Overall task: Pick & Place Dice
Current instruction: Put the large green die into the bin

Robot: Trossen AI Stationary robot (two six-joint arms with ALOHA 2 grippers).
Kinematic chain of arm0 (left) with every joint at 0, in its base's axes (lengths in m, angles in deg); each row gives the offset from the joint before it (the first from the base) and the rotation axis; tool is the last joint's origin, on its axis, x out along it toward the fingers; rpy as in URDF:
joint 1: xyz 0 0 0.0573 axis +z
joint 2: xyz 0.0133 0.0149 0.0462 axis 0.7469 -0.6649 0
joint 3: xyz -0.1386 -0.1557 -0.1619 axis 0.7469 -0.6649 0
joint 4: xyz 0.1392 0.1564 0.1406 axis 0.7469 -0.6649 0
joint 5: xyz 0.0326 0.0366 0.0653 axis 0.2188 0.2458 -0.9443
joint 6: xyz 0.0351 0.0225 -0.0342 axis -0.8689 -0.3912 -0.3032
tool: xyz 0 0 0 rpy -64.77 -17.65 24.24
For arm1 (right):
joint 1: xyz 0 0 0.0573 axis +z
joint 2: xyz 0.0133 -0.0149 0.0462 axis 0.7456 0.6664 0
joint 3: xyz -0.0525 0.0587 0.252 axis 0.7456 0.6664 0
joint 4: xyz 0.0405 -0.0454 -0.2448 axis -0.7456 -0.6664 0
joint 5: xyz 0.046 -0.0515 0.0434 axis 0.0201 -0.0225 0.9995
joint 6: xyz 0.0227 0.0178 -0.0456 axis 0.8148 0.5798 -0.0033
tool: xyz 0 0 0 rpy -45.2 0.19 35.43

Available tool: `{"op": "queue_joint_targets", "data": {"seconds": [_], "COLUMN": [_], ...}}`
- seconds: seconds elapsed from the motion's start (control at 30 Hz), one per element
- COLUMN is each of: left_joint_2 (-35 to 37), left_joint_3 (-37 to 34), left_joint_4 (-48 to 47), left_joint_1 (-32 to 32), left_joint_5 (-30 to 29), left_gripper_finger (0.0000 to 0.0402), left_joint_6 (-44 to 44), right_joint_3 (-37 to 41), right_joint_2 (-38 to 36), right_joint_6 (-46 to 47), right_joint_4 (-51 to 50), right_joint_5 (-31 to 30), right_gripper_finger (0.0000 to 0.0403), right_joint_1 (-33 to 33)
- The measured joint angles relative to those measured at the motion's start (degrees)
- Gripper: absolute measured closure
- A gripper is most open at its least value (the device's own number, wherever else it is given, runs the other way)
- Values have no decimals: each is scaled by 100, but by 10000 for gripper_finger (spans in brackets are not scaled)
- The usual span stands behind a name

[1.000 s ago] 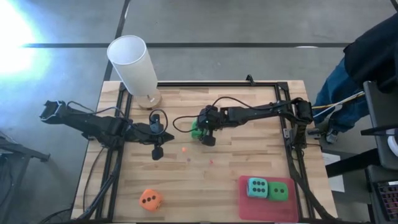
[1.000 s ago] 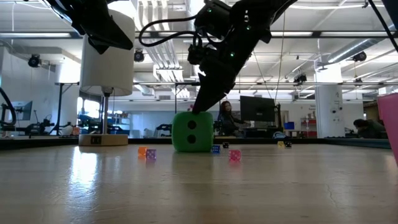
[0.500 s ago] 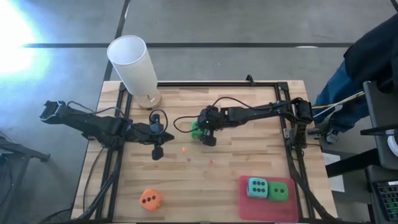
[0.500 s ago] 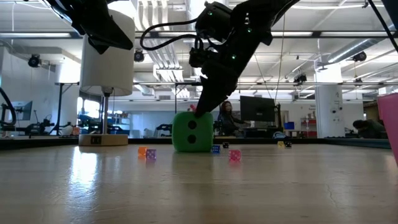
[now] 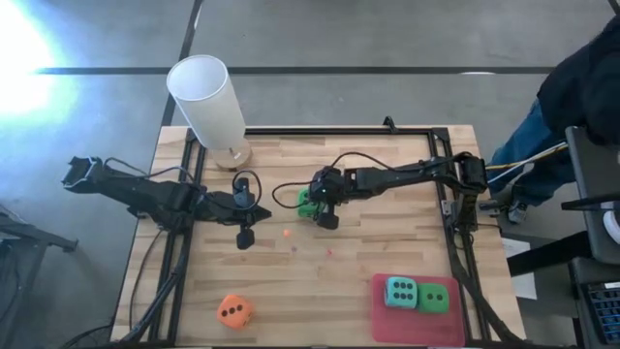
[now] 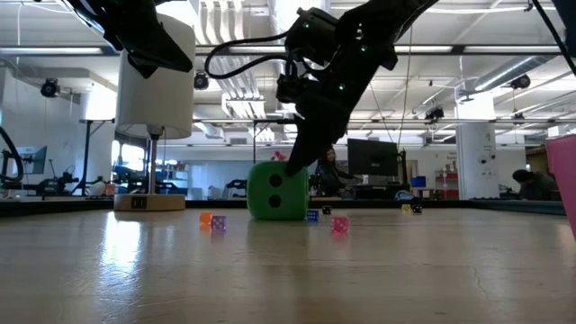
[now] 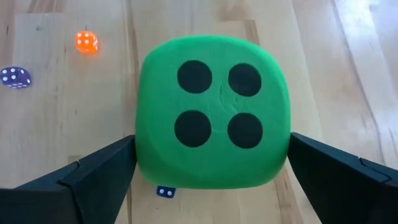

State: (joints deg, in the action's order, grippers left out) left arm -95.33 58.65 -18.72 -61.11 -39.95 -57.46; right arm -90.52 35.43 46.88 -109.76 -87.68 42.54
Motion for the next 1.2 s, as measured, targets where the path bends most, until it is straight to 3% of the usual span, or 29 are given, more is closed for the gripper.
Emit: {"op": "queue_joint_targets", "data": {"seconds": [0.6, 0.9, 1.2], "left_joint_2": [0, 0, 0], "left_joint_3": [0, 0, 0], "left_joint_4": [0, 0, 0], "left_joint_1": [1, -1, 0], "left_joint_5": [0, 0, 0], "left_gripper_finger": [366, 366, 366], "left_joint_6": [0, 0, 0], "right_joint_3": [334, 334, 334], "right_joint_2": [2, 2, 2], "right_joint_6": [111, 255, 308], "right_joint_4": [606, 624, 624], "right_joint_5": [-23, -3, -4], "right_gripper_finger": [5, 65, 77], "right_joint_1": [2, 2, 2]}}
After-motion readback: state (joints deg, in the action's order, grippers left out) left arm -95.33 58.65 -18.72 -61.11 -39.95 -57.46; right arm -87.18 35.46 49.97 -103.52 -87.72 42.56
